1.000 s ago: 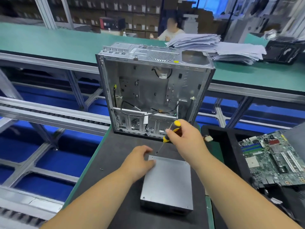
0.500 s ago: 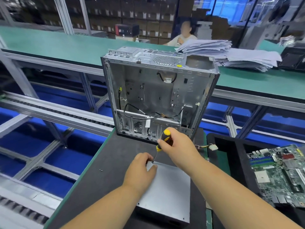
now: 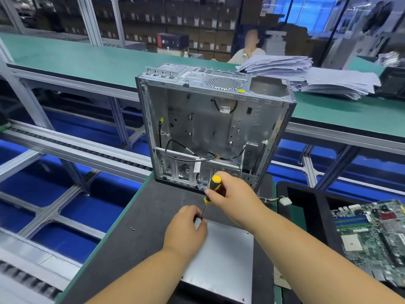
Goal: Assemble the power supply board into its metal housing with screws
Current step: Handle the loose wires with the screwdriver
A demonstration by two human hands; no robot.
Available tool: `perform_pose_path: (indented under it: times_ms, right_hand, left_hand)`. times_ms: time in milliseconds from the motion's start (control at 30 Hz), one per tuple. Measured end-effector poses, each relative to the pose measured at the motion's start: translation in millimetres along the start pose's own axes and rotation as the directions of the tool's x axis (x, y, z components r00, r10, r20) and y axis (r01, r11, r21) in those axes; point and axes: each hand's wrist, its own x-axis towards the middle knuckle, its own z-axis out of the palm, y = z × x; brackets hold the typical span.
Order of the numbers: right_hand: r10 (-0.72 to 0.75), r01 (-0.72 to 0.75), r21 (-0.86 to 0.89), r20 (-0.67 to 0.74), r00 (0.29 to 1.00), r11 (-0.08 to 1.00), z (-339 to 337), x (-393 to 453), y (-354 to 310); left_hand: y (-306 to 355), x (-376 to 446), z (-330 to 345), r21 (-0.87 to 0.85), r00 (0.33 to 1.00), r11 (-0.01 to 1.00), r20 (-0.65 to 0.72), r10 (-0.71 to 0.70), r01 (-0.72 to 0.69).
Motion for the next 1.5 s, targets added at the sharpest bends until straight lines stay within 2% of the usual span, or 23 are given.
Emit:
perform_pose_path:
  times_ms: [233,400,567,767,867,1000,1067,1167,1233,1400,1500]
  right_hand:
    - [0.029,-0.027,-0.024,0.096,0.995,0.999,-12,9,-13]
    - [0.009,0.031,-0.245,0.162,0.987,0.969,-25,23,-26]
    - [-0.076,0.157,-0.488,0.182,0.98,0.859,-19,30,-38]
    - [-0.063,0.08,-0.684,0.05,0.997,0.725,-3,30,-42]
    - [-0.066,0.074,-0.628,0.036,0.997,0.775,-2,28,-41]
    - [-0.084,0.159,-0.427,0.189,0.978,0.89,-18,27,-43]
    - [-0.103,0.173,-0.428,0.183,0.978,0.887,-20,25,-44]
    - [-0.068,0.128,-0.622,0.119,0.991,0.772,-14,22,-42]
    - [-0.072,0.1,-0.676,0.07,0.995,0.73,-9,20,-38]
    - [-0.117,0.148,-0.474,0.095,0.989,0.868,-11,20,-41]
    - [-0.168,0.199,-0.403,0.112,0.98,0.893,-12,19,-43]
  left_hand:
    - [-1,1,0,0.015,1.0,1.0,0.003,-0.021,0.021]
    - [-1,0,0,0.008,1.0,1.0,0.006,-0.014,0.014]
    - [0,0,0,-0.009,1.0,1.0,0.003,-0.001,0.001]
    - [1,0,0,-0.014,1.0,1.0,0.012,0.001,-0.001]
    - [1,0,-2,-0.01,1.0,1.0,0.017,0.008,-0.008]
    - [3,1,-3,0.032,0.999,0.999,0.027,0.036,-0.037]
    - [4,1,-3,0.043,0.999,0.998,0.027,0.042,-0.043]
    - [3,2,-2,0.042,0.999,0.999,0.029,0.033,-0.034]
    - [4,1,-2,0.041,0.999,0.999,0.03,0.029,-0.03]
    - [5,1,-3,0.071,0.999,0.997,0.038,0.037,-0.04]
    - [5,1,-3,0.082,0.999,0.996,0.042,0.034,-0.038]
